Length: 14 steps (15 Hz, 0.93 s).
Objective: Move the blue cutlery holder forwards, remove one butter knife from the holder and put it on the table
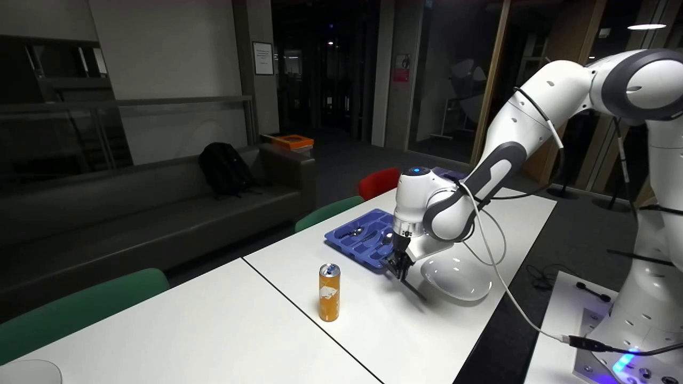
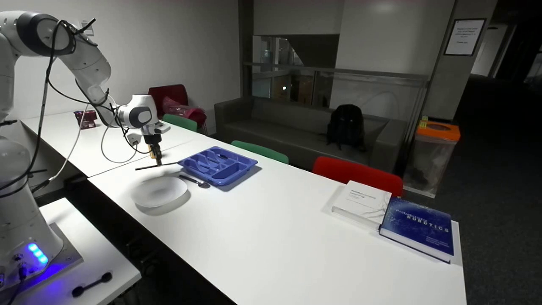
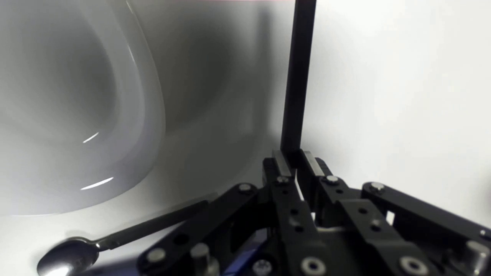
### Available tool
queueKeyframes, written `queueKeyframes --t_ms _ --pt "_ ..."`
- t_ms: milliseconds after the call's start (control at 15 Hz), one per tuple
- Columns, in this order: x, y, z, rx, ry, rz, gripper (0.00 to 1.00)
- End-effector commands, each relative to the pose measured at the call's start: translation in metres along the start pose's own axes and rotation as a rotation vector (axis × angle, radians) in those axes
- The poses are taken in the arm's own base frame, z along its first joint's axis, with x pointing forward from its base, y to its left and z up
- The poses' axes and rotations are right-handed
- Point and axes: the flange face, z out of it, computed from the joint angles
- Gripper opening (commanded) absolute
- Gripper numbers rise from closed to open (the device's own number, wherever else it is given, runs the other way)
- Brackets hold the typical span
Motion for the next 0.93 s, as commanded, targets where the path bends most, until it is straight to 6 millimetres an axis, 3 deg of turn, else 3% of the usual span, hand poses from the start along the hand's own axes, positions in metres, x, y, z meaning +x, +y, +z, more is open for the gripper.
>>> queueKeyframes --t_ms 0,400,867 --pt "-0.022 0.008 -0.002 -0.01 0.013 -0.019 0.03" --pt "-0.038 0.014 0.008 -0.021 -0.009 -0.049 0.03" --pt "-0.049 0.036 0.015 -0.051 -0.036 -0.05 0.03"
